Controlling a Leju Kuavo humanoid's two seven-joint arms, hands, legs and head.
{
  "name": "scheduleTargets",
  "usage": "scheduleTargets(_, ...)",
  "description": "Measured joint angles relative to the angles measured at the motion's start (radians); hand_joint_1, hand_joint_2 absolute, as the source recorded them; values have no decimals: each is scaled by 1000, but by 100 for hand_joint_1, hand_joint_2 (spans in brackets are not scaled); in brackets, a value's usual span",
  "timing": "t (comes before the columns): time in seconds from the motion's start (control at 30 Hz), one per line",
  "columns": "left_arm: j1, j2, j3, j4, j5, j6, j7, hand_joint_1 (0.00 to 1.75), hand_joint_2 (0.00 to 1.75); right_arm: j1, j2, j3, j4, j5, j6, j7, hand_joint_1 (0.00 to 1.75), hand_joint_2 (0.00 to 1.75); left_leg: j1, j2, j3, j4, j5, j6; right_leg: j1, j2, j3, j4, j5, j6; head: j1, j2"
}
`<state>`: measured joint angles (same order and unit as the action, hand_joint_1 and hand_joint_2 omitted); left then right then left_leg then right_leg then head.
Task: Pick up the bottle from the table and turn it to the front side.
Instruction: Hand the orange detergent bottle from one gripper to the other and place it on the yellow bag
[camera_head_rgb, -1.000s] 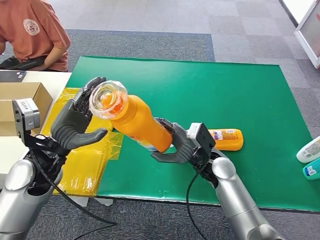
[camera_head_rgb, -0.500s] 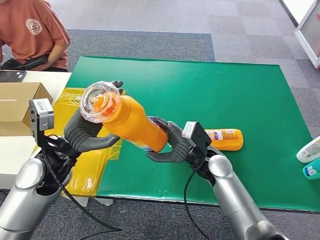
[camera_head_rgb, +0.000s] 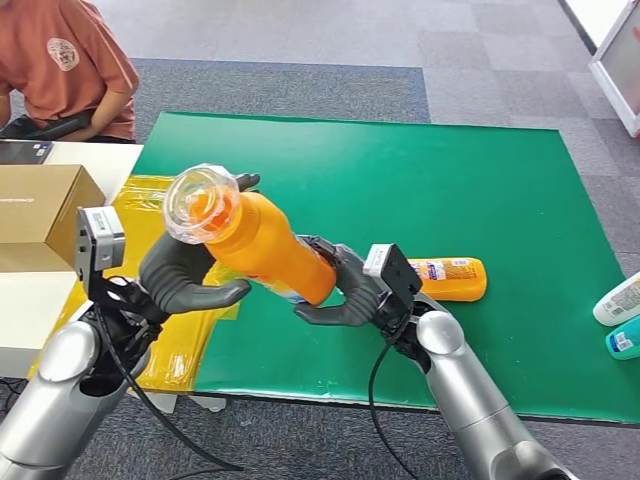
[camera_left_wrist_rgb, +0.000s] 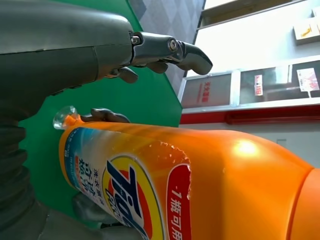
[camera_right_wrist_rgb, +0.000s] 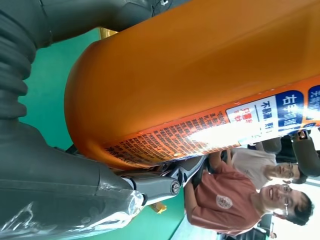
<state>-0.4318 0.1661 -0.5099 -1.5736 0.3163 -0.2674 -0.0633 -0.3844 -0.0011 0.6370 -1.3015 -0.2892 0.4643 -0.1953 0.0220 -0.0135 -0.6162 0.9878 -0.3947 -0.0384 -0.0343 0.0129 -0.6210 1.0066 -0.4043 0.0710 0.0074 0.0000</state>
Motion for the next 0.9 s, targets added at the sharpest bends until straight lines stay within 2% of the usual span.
scheduleTargets(0.33,25,-1,-23,-1,1,-1,-1,0,175,-5,0,-11,18,4,-18,6,175,175,0,0,0,0,0,0,0,0,0,0,0,0,0,0)
scheduleTargets(0.9,23,0,-40,-1,13,1,-2,0,175,-27,2,18,22,22,17,3,175,175,0,0,0,0,0,0,0,0,0,0,0,0,0,0)
